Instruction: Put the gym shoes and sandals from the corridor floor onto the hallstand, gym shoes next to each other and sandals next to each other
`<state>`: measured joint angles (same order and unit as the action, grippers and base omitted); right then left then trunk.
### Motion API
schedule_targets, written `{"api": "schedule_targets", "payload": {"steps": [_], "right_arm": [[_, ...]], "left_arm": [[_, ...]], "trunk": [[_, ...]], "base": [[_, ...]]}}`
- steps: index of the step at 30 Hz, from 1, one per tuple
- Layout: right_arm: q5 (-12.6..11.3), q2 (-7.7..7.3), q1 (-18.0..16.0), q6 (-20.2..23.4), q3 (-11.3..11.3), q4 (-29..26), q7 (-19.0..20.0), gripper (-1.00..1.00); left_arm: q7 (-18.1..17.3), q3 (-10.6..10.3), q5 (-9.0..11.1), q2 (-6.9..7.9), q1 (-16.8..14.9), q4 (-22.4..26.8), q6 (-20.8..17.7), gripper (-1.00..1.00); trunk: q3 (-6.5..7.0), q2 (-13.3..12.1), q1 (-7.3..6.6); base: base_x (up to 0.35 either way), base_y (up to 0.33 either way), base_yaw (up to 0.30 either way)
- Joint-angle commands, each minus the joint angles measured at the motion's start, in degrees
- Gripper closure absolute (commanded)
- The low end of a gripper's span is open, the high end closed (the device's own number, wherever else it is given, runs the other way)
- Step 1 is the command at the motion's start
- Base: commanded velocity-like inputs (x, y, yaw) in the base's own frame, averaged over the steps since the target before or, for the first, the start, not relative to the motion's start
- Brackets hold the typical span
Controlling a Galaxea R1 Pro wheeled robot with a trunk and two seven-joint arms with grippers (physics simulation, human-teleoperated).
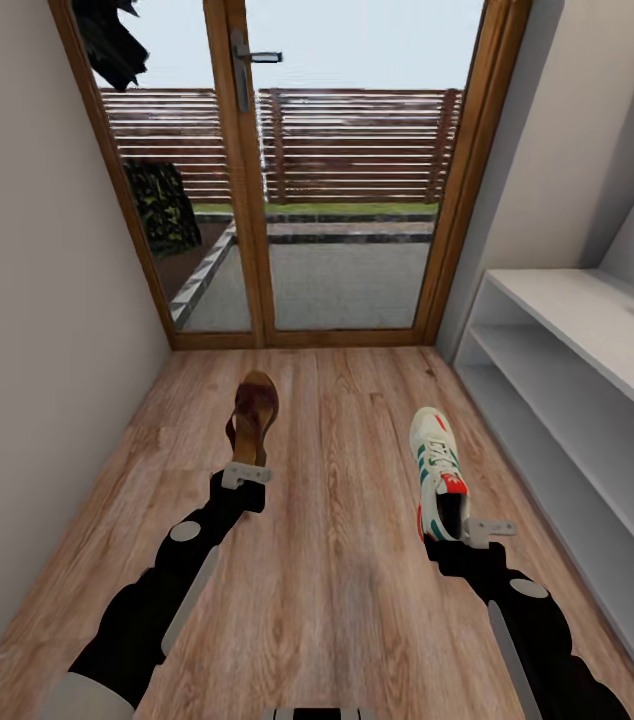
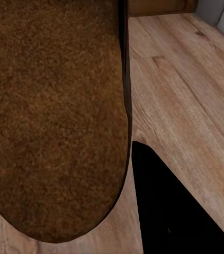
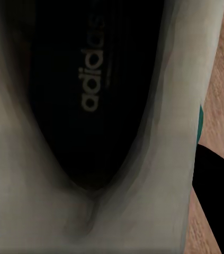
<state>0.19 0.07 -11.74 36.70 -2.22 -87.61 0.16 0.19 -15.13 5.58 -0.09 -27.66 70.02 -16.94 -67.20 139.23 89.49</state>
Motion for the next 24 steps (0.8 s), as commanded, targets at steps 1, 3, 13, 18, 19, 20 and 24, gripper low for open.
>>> {"api": "schedule_targets", "payload": {"steps": [1, 3, 13, 18, 19, 20, 24], "right_arm": [[0.0, 0.01, 0.0, 0.3, 0.0, 0.0, 0.0, 1.00], [0.0, -0.01, 0.0, 0.3, -0.1, 0.0, 0.0, 1.00], [0.0, 0.01, 0.0, 0.3, -0.1, -0.1, 0.0, 1.00], [0.0, 0.01, 0.0, 0.3, -0.1, -0.1, 0.0, 1.00], [0.0, 0.00, 0.0, 0.3, -0.1, -0.1, 0.0, 1.00], [0.0, 0.00, 0.0, 0.3, -0.1, -0.1, 0.0, 1.00], [0.0, 0.00, 0.0, 0.3, -0.1, -0.1, 0.0, 1.00]], "left_arm": [[-0.1, 0.0, 0.4, 0.00, 0.0, 0.1, -0.4, 1.00], [-0.1, 0.0, 0.4, 0.00, 0.0, 0.1, -0.4, 1.00], [-0.1, 0.0, 0.3, 0.00, 0.0, 0.1, -0.4, 1.00], [-0.1, 0.0, 0.3, 0.00, 0.0, 0.1, -0.4, 1.00], [-0.1, 0.0, 0.3, 0.00, 0.0, 0.1, -0.3, 1.00], [-0.1, 0.0, 0.3, 0.00, 0.0, 0.1, -0.4, 1.00], [-0.1, 0.0, 0.4, -0.01, 0.0, 0.1, -0.3, 1.00]], "trunk": [[0.23, -0.4, -0.23], [0.78, -1.2, -0.67], [2.43, -2.8, -1.55], [2.89, -2.8, -1.55], [2.98, -2.8, -1.55], [3.08, -2.8, -1.55], [3.45, -2.8, -1.55]], "base": [[0.000, 0.000, 0.044], [0.000, 0.000, 0.019], [0.000, 0.000, 0.003], [0.000, 0.000, 0.000], [0.000, 0.000, 0.000], [0.000, 0.000, 0.000], [0.029, 0.004, 0.000]]}}
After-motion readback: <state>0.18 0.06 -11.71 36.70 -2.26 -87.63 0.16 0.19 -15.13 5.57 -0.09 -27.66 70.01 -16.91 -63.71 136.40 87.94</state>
